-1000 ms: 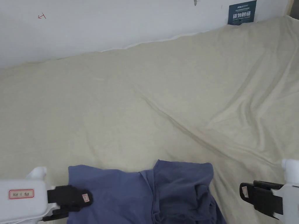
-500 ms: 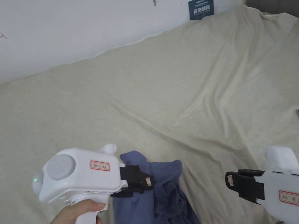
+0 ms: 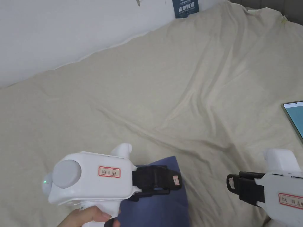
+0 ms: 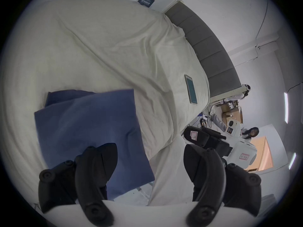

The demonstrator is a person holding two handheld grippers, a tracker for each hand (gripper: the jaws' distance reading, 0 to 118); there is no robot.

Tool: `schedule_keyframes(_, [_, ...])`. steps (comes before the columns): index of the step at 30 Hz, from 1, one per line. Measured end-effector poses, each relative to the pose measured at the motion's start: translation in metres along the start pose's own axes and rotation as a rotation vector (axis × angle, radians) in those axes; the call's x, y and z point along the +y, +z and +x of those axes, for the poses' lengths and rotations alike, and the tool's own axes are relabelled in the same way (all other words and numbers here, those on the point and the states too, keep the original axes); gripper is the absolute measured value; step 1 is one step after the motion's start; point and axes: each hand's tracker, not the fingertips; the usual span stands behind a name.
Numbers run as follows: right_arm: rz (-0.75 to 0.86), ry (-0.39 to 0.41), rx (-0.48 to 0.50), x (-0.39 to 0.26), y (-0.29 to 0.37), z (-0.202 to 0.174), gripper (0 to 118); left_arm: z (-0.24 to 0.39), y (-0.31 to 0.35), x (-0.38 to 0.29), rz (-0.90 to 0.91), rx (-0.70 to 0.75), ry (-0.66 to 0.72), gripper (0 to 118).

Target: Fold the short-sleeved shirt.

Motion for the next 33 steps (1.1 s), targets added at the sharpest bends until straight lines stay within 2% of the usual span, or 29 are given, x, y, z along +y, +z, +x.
schedule_keyframes(7, [0.004, 0.015, 0.01, 0.0, -0.001, -0.006, 0, -0.032, 0.033, -0.011, 0.166, 0.115, 0.107, 86])
schedule_keyframes(8, [0.003, 0.017, 0.012, 0.0, -0.001, -0.007, 0, -0.038, 0.036, -0.016, 0.198, 0.124, 0.109, 81])
schedule_keyframes(9, [0.001, 0.019, 0.015, -0.001, -0.002, -0.007, 0, -0.045, 0.037, -0.019, 0.222, 0.134, 0.12, 70])
schedule_keyframes(11, [-0.003, 0.022, 0.016, -0.002, -0.003, -0.009, 0, -0.056, 0.033, -0.028, 0.235, 0.169, 0.122, 13])
schedule_keyframes(12, [-0.005, 0.024, 0.018, -0.003, -0.003, -0.009, 0, -0.062, 0.03, -0.032, 0.232, 0.186, 0.144, 0])
schedule_keyframes(16, [-0.011, 0.024, 0.018, -0.004, -0.004, -0.009, 0, -0.074, 0.016, -0.041, 0.215, 0.145, 0.182, 0])
schedule_keyframes(24, [-0.014, 0.025, 0.009, -0.002, -0.002, -0.004, 0, -0.043, -0.03, -0.032, 0.154, 0.111, 0.117, 0])
schedule_keyframes(33, [-0.009, 0.02, -0.023, 0.0, 0.005, 0.005, 0, 0.015, -0.095, -0.021, 0.004, 0.054, -0.077, 0])
